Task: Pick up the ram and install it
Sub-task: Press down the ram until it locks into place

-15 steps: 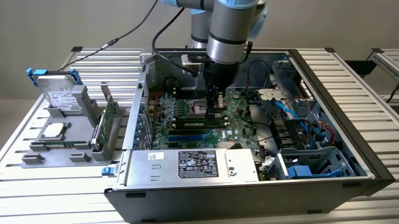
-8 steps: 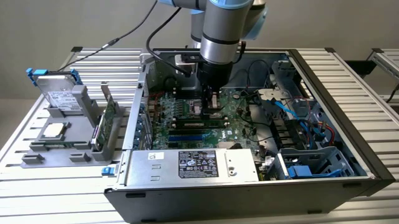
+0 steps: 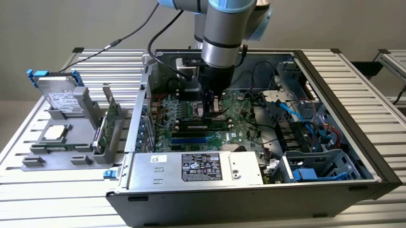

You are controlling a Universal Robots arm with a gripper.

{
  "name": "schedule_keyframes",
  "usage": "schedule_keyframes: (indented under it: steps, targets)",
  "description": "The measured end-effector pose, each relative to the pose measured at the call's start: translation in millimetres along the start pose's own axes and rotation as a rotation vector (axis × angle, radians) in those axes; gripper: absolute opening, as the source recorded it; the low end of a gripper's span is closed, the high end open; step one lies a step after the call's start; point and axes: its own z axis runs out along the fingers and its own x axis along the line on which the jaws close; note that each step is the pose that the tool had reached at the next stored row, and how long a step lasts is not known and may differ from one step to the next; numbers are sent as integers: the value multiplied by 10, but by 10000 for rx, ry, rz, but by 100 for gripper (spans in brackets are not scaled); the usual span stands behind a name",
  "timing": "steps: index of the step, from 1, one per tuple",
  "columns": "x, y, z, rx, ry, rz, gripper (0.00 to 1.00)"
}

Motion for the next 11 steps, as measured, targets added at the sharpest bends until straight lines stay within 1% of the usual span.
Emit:
schedule_keyframes:
  steps: [4,7,9,11]
  targets:
    - [-1,0,3,2,-4,0,10]
    - [-2,-2,20,-1,20,2,10]
    - [-2,-2,21,-2,20,1,10]
    - [-2,2,-19,9,-26,-1,10]
